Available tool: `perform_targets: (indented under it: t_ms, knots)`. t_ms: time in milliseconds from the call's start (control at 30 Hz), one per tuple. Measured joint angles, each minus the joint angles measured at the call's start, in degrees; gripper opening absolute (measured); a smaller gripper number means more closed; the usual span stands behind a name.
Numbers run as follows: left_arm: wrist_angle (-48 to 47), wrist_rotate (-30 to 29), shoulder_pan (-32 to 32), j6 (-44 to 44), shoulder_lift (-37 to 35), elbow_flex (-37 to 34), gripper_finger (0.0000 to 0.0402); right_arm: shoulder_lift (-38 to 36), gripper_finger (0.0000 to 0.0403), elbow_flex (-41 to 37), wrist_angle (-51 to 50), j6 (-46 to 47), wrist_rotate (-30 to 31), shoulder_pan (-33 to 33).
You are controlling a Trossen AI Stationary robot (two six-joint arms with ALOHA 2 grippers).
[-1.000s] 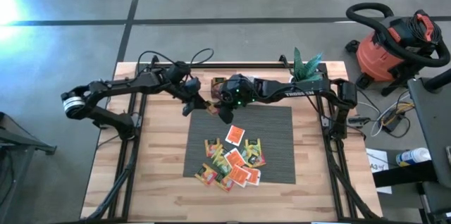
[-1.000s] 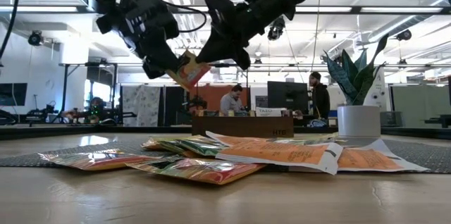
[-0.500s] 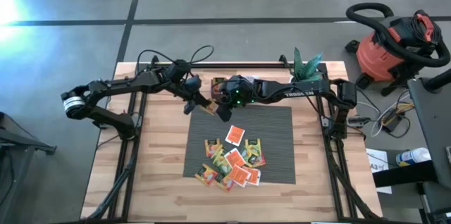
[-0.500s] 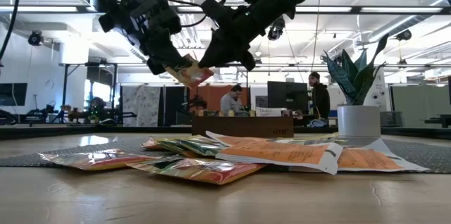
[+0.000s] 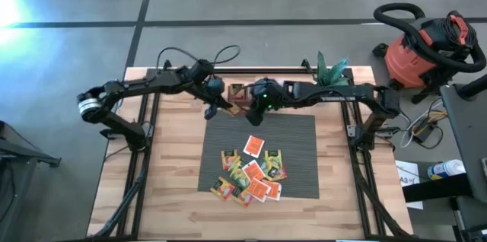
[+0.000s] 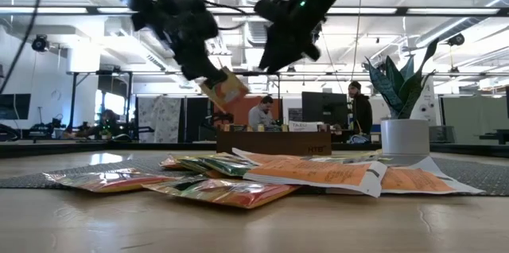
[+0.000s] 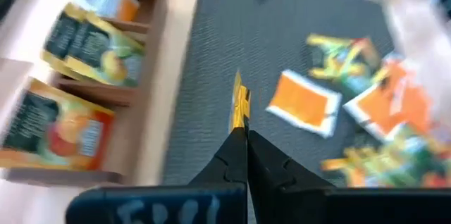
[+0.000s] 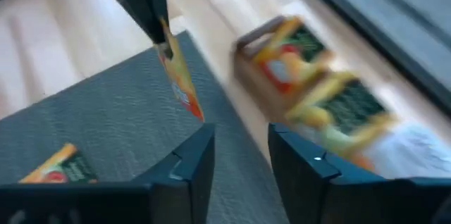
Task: Pick & Place Tea
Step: Put the orange tea bag into the left section of the wooden organizer
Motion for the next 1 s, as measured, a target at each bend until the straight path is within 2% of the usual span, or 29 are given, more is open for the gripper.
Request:
perform_targets:
  t_ms: [133,333,500,700,800,1000]
  knots:
    - [-9.51,-5.35,0.48,8.79,9.21,10.61,0.0000,-4.04,0.0147,0.01,-5.43,0.85,3.06,0.13]
    - [-23.68,-16.15,1.23,17.18,21.14,27.30,0.0000,-8.24,0.0140,-0.62,-8.56,3.60,4.88,0.56]
    - [-28.49,-18.08,1.37,19.37,25.80,37.89,0.0000,-9.45,0.0127,-2.29,-8.90,5.94,5.65,1.91]
    - [-33.36,-20.72,1.42,21.44,29.71,44.16,0.0000,-9.80,0.0113,-4.32,-8.80,6.98,5.71,3.62]
    - [-37.36,-21.85,1.40,22.08,31.84,44.51,0.0000,-9.80,0.0108,-5.19,-8.75,7.06,5.72,4.22]
    - [-37.60,-23.94,1.33,22.70,33.62,43.62,0.0000,-9.80,0.0097,-6.96,-8.69,9.73,6.99,4.31]
